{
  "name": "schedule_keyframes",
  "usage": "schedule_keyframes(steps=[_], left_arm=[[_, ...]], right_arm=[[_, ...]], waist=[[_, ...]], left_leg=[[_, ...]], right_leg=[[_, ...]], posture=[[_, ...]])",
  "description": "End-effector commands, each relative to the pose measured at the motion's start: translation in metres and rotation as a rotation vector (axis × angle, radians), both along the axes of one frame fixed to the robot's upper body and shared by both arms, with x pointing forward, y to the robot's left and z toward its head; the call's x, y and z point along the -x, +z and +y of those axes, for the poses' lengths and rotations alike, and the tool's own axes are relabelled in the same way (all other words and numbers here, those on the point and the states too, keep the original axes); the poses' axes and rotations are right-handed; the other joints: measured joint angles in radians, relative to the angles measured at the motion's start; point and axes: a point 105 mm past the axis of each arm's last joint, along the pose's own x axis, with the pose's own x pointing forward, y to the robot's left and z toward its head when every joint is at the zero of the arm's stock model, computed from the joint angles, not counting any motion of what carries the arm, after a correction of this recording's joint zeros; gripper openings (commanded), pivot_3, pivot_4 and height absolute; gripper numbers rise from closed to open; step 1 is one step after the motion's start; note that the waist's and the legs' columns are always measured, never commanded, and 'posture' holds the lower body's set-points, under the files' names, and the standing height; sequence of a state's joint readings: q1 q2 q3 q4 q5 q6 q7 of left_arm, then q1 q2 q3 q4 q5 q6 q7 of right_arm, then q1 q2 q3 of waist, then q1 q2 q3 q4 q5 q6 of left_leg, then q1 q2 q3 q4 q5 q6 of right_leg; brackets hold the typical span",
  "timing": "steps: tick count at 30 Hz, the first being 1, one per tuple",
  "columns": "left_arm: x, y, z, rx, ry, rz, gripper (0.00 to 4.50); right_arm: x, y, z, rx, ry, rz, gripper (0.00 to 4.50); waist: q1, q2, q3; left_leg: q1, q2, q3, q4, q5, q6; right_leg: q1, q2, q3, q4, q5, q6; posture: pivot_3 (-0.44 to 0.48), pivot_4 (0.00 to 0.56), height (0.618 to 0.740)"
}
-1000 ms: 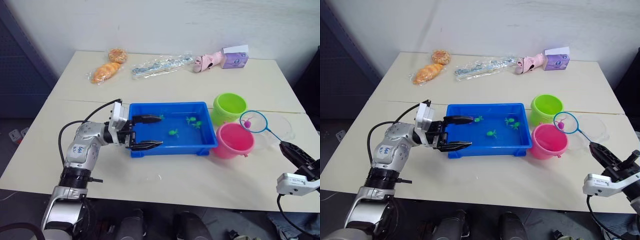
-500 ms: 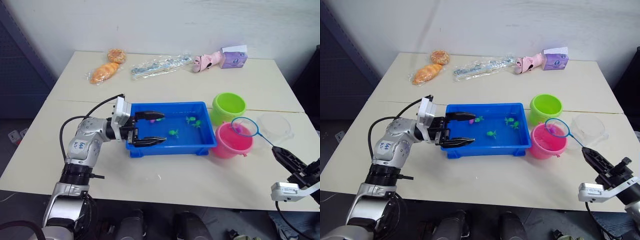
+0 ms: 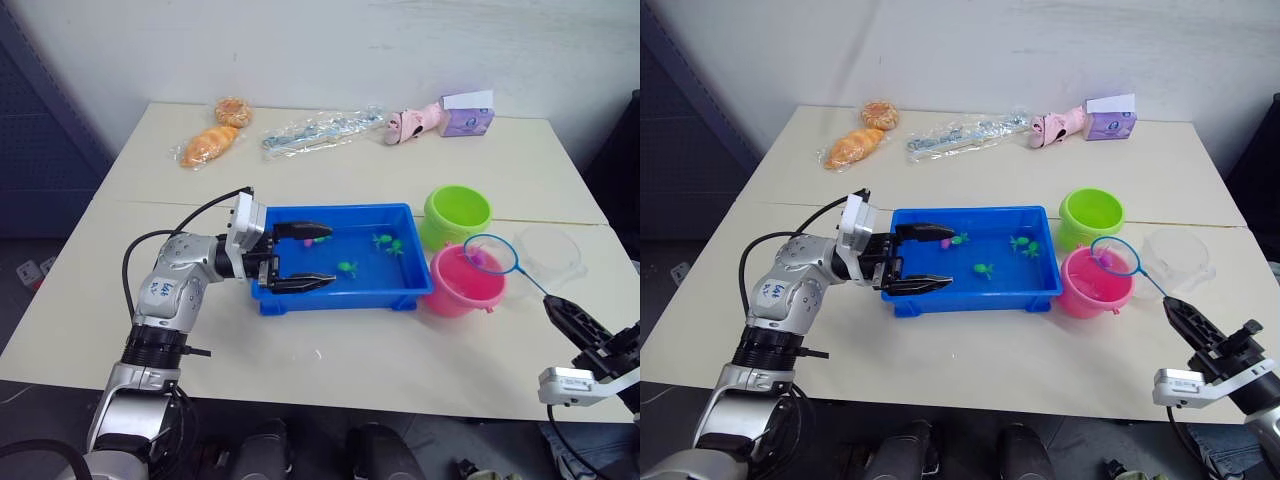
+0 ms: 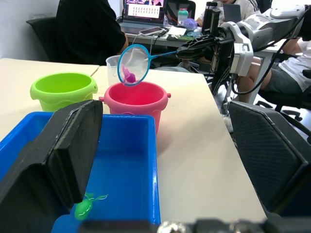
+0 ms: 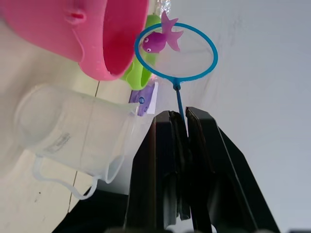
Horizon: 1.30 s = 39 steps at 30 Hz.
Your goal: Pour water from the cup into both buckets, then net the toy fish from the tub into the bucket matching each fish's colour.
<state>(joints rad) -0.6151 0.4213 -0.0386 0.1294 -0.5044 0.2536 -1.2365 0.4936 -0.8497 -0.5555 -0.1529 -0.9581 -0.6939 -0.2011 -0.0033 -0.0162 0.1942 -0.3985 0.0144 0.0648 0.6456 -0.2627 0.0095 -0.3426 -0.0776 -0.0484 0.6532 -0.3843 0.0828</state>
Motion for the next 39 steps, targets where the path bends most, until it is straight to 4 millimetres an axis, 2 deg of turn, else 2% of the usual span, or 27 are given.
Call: schedule_keyframes(steps=[1,3,5,7,9,10,14,20,23,27,31,34,37,39], left_arm=[[0.003,0.006,-0.001,0.004,-0.007,-0.039,4.41],[0.003,0.005,0.0,0.005,-0.004,-0.036,4.41],[0.004,0.003,-0.001,0.004,-0.01,-0.032,4.41],[0.005,0.002,-0.002,-0.001,-0.017,-0.037,4.41],[0.002,0.004,-0.002,0.013,-0.002,-0.04,4.41],[0.002,0.004,-0.002,0.016,0.001,-0.04,4.41],[0.001,0.002,-0.001,0.04,0.016,-0.024,4.41],[-0.002,0.0,0.0,0.045,0.03,-0.028,4.41],[-0.003,-0.001,0.002,0.044,0.037,-0.03,4.41],[-0.006,-0.002,0.016,0.021,0.082,-0.035,4.41],[-0.01,-0.005,0.042,-0.002,0.169,-0.025,4.41],[-0.014,-0.006,0.069,-0.02,0.267,-0.017,4.41],[-0.017,-0.006,0.095,-0.038,0.369,-0.017,4.41],[-0.017,-0.006,0.108,-0.041,0.42,-0.015,4.41]], right_arm=[[-0.001,0.018,-0.004,0.008,-0.025,-0.07,0.0],[-0.003,0.018,-0.004,0.016,-0.029,-0.059,0.0],[-0.001,-0.001,0.01,0.016,0.051,0.049,0.0],[-0.003,0.005,0.007,0.014,0.03,0.025,0.0],[-0.007,0.028,-0.002,0.015,-0.02,-0.077,0.0],[-0.008,0.031,-0.003,0.006,-0.027,-0.09,0.0],[-0.006,0.021,0.0,-0.03,-0.045,-0.059,0.0],[-0.003,0.029,-0.005,-0.052,-0.089,-0.131,0.0],[-0.003,0.029,-0.002,-0.131,-0.064,-0.113,0.0],[-0.005,0.039,0.027,-0.421,0.078,0.022,0.0],[-0.012,0.049,0.073,-0.765,0.271,0.231,0.0],[-0.027,0.051,0.105,-1.029,0.342,0.457,0.0],[-0.042,0.046,0.137,-1.183,0.375,0.701,0.0],[-0.052,0.048,0.156,-1.249,0.386,0.805,0.0]], waist=[[0.0,0.0,0.0],[0.0,0.0,0.0],[-0.001,0.0,0.0],[-0.001,0.0,0.0],[0.0,0.0,0.0],[0.001,0.0,0.0],[0.0,0.0,0.0],[0.002,0.0,0.0],[-0.001,0.0,0.0],[-0.004,0.0,0.0],[-0.013,0.0,0.0],[-0.023,0.0,0.0],[-0.03,-0.003,0.001],[-0.024,-0.003,0.001]], left_leg=[[0.0,0.0,0.0,0.0,0.0,0.0],[0.0,0.0,0.0,0.0,0.0,0.0],[0.0,0.0,0.0,0.0,0.0,0.0],[0.0,0.0,0.0,0.0,0.0,0.0],[0.0,0.0,0.0,0.0,0.0,0.0],[0.0,0.0,0.0,0.0,0.0,0.0],[0.0,0.0,0.0,0.0,0.0,0.0],[0.0,0.0,0.0,0.001,0.0,0.0],[0.0,0.0,0.0,0.001,0.0,0.0],[0.001,0.0,0.0,0.0,0.0,0.0],[0.002,0.001,0.0,0.0,0.0,0.0],[0.002,0.001,0.0,0.0,0.0,0.001],[0.005,0.002,-0.001,0.0,0.0,0.002],[0.004,0.002,-0.002,0.0,-0.001,0.003]], right_leg=[[0.0,0.0,0.0,0.0,0.0,0.0],[0.0,0.0,0.0,0.0,0.0,0.0],[0.0,0.0,0.0,0.0,0.0,0.0],[0.0,0.0,0.0,0.0,0.0,0.0],[0.0,0.0,0.0,0.0,0.0,0.0],[0.0,0.0,0.0,0.0,0.0,0.0],[0.0,0.0,0.0,0.0,0.0,0.0],[0.0,0.0,0.0,0.0,0.0,0.0],[0.001,0.0,0.0,0.0,0.0,0.0],[0.001,0.001,0.0,0.0,0.0,0.0],[0.001,0.001,0.0,0.001,0.0,0.0],[0.002,0.0,0.0,0.002,0.0,0.0],[0.003,-0.001,0.0,0.003,0.0,0.0],[0.003,-0.001,-0.001,0.003,0.0,0.0]], posture=[[0.0,0.15,0.74],[0.0,0.15,0.74],[0.0,0.15,0.74],[0.0,0.15,0.74],[0.0,0.15,0.74],[0.0,0.15,0.74],[0.0,0.15,0.74],[0.0,0.15,0.74],[0.0,0.15,0.74],[0.0,0.15,0.74],[0.0,0.15,0.74],[0.0,0.15,0.74],[0.0,0.15,0.74],[0.0,0.15,0.74]])
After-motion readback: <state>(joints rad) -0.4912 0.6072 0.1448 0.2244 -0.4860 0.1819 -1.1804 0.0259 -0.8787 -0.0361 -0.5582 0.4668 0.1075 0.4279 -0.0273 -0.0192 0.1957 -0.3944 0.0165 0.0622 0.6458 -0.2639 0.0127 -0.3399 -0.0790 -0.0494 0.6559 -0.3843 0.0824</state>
